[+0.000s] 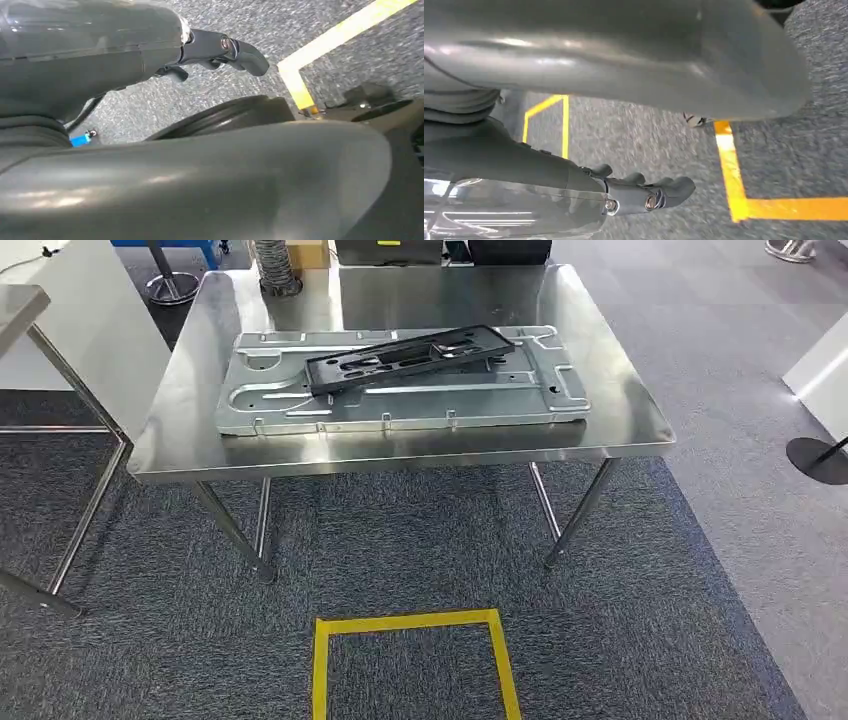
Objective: Take the parts from the cabinet and place them on the table.
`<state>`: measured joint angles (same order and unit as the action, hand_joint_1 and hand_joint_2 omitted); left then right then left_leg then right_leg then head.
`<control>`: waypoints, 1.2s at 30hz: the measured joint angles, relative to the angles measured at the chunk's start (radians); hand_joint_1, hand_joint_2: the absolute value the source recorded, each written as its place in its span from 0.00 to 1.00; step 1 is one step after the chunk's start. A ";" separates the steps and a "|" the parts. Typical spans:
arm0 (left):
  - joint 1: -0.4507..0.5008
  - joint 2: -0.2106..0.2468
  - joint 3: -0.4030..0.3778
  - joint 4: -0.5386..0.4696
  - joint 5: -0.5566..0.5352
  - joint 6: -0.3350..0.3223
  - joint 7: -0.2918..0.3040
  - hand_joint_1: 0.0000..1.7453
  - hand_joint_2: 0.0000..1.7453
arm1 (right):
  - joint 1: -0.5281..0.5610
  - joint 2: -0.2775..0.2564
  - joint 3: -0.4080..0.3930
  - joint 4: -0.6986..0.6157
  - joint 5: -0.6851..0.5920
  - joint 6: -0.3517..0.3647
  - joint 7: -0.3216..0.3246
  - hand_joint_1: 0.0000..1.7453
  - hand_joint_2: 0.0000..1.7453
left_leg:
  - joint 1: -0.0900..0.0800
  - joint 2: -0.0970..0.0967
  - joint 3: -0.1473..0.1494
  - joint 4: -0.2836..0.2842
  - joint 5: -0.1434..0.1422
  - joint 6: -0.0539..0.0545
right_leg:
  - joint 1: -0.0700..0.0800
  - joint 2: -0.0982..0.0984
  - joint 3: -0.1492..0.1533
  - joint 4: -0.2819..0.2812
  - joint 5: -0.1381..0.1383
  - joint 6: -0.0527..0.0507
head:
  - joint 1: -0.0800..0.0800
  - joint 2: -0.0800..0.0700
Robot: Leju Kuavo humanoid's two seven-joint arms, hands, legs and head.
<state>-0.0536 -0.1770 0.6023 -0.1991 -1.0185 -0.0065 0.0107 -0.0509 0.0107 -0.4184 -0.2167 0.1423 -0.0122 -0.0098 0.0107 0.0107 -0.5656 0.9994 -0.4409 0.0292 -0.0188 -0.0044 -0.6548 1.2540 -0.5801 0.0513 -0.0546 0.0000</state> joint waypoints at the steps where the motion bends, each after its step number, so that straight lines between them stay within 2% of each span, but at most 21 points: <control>1: 0.000 -0.002 0.000 0.000 -0.002 0.000 0.002 0.00 0.00 | 0.001 0.000 -0.006 0.000 0.004 0.001 -0.010 0.00 0.00 | 0.000 0.000 -0.002 0.001 0.003 -0.002 | -0.001 0.000 0.050 -0.084 0.037 -0.002 | 0.000 0.000; 2: -0.001 -0.003 0.000 0.000 -0.005 -0.001 0.005 0.00 0.00 | 0.000 0.000 -0.011 0.001 0.007 0.003 -0.021 0.00 0.00 | 0.000 -0.001 -0.004 0.001 0.005 -0.006 | -0.002 0.000 0.113 -0.188 0.073 -0.005 | 0.000 0.000; 3: -0.002 -0.004 0.000 0.000 -0.008 -0.001 0.007 0.00 0.00 | -0.002 0.000 -0.016 0.001 0.012 0.005 -0.032 0.00 0.00 | 0.000 0.000 -0.004 0.002 0.009 -0.012 | -0.001 0.000 0.157 -0.271 0.074 -0.010 | 0.000 0.000; 7: -0.006 -0.005 0.000 0.000 -0.011 -0.004 0.009 0.00 0.00 | -0.003 -0.002 -0.031 0.001 0.026 0.013 -0.066 0.00 0.00 | -0.001 0.001 -0.007 -0.002 0.024 -0.037 | 0.013 0.003 0.144 -0.267 0.092 -0.031 | 0.000 0.000; 8: -0.005 -0.005 0.001 0.000 -0.011 -0.004 0.009 0.00 0.00 | -0.002 -0.002 -0.034 0.002 0.029 0.013 -0.070 0.00 0.00 | -0.003 0.000 -0.010 0.001 0.024 -0.043 | 0.005 0.002 0.142 -0.278 0.104 -0.042 | 0.000 0.000; 10: -0.006 -0.005 0.001 0.000 -0.017 -0.005 0.008 0.00 0.00 | -0.005 -0.001 -0.036 0.002 0.032 0.013 -0.074 0.00 0.00 | 0.001 -0.002 -0.042 0.076 -0.059 -0.046 | 0.005 -0.003 0.126 -0.280 0.118 -0.056 | 0.000 0.000; 11: -0.005 -0.005 0.001 0.000 -0.019 -0.006 0.008 0.00 0.00 | -0.005 -0.001 -0.038 0.002 0.032 0.013 -0.075 0.00 0.00 | 0.001 -0.003 -0.073 0.163 -0.118 -0.048 | 0.008 -0.004 0.115 -0.279 0.125 -0.060 | 0.000 0.000; 13: -0.004 -0.005 0.001 0.000 -0.019 -0.007 0.008 0.00 0.00 | -0.004 -0.001 -0.042 0.002 0.034 0.013 -0.076 0.00 0.00 | 0.001 -0.003 -0.116 0.308 -0.189 -0.051 | 0.014 -0.004 0.094 -0.276 0.139 -0.062 | 0.000 0.000; 15: -0.004 -0.005 0.001 0.000 -0.019 -0.007 0.008 0.00 0.00 | -0.004 -0.001 -0.044 0.002 0.034 0.013 -0.076 0.00 0.00 | 0.001 -0.003 -0.075 0.276 -0.166 -0.047 | 0.018 -0.003 0.075 -0.270 0.150 -0.061 | 0.000 0.000; 17: -0.006 -0.005 0.001 0.000 -0.019 -0.007 0.008 0.00 0.00 | -0.004 -0.001 -0.045 0.003 0.034 0.013 -0.076 0.00 0.00 | 0.000 -0.003 0.050 0.087 -0.097 -0.037 | 0.019 -0.001 0.057 -0.259 0.157 -0.056 | 0.000 0.000; 18: -0.009 -0.005 0.001 0.000 -0.020 -0.007 0.008 0.00 0.00 | -0.005 0.000 -0.045 0.003 0.034 0.013 -0.076 0.00 0.00 | -0.002 -0.003 0.102 0.006 -0.092 -0.029 | 0.019 -0.001 0.053 -0.251 0.160 -0.052 | 0.000 0.000; 23: -0.008 -0.006 0.002 0.000 -0.029 -0.008 0.003 0.00 0.00 | -0.002 0.000 -0.052 0.004 0.044 0.013 -0.064 0.00 0.00 | -0.011 -0.003 0.083 -0.015 -0.066 0.000 | 0.018 -0.001 0.045 -0.251 0.187 -0.020 | 0.000 0.000; 24: -0.011 -0.008 0.002 0.000 -0.030 -0.008 0.002 0.00 0.00 | -0.002 -0.001 -0.054 0.005 0.047 0.012 -0.058 0.00 0.00 | -0.007 0.003 0.079 -0.018 -0.055 0.004 | 0.013 0.002 0.036 -0.236 0.164 -0.016 | 0.000 0.000; 27: -0.013 -0.008 0.002 0.000 -0.032 -0.011 0.002 0.00 0.00 | -0.002 0.002 -0.057 0.007 0.055 0.013 -0.052 0.00 0.00 | -0.006 0.004 0.046 -0.019 -0.030 0.014 | 0.006 0.003 -0.024 -0.048 -0.003 0.001 | 0.000 0.000; 28: -0.012 -0.008 0.002 0.000 -0.033 -0.011 0.002 0.00 0.00 | -0.002 0.003 -0.058 0.008 0.055 0.013 -0.052 0.00 0.00 | -0.007 0.004 0.033 -0.017 -0.022 0.013 | 0.004 0.003 -0.039 0.019 -0.035 0.005 | 0.000 0.000; 29: -0.011 -0.008 0.002 0.000 -0.034 -0.011 0.002 0.00 0.00 | -0.001 0.003 -0.059 0.008 0.056 0.013 -0.050 0.00 0.00 | -0.007 0.004 0.021 -0.014 -0.014 0.010 | 0.002 0.003 -0.035 0.049 -0.036 0.008 | 0.000 0.000; 30: -0.011 -0.008 0.002 0.000 -0.035 -0.011 0.002 0.00 0.00 | -0.001 0.003 -0.059 0.008 0.058 0.013 -0.049 0.00 0.00 | -0.006 0.004 0.010 -0.010 -0.007 0.008 | -0.001 0.002 -0.011 0.031 -0.014 0.010 | 0.000 0.000; 32: -0.011 -0.008 0.002 0.000 -0.038 -0.012 0.003 0.00 0.00 | -0.002 0.003 -0.059 0.008 0.063 0.014 -0.049 0.00 0.00 | -0.004 0.003 -0.009 -0.003 0.002 0.002 | -0.005 0.002 0.099 -0.119 0.049 0.009 | 0.000 0.000; 33: -0.011 -0.008 0.002 0.000 -0.040 -0.013 0.003 0.00 0.00 | -0.004 0.003 -0.059 0.008 0.066 0.015 -0.049 0.00 0.00 | -0.004 0.003 -0.014 0.002 0.006 -0.002 | -0.005 0.002 0.163 -0.212 0.065 0.006 | 0.000 0.000; 34: -0.011 -0.008 0.002 0.000 -0.041 -0.014 0.003 0.00 0.00 | -0.006 0.003 -0.059 0.008 0.069 0.016 -0.049 0.00 0.00 | -0.008 0.003 -0.021 0.006 0.010 -0.008 | -0.001 0.003 0.205 -0.281 0.047 0.000 | 0.000 0.000; 36: -0.012 -0.009 0.002 0.000 -0.044 -0.017 0.002 0.00 0.00 | -0.005 0.003 -0.060 0.008 0.074 0.021 -0.050 0.00 0.00 | -0.007 0.004 -0.024 0.006 0.022 -0.022 | 0.006 0.005 0.193 -0.284 0.054 -0.015 | 0.000 0.000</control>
<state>-0.0660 -0.1862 0.6046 -0.1991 -1.0620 -0.0237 0.0130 -0.0564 0.0137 -0.4780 -0.2090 0.2159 0.0092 -0.0599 0.0041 0.0145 -0.5897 1.0050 -0.4185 0.0068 -0.0131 0.0008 -0.4615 0.9698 -0.5262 0.0361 -0.0546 0.0000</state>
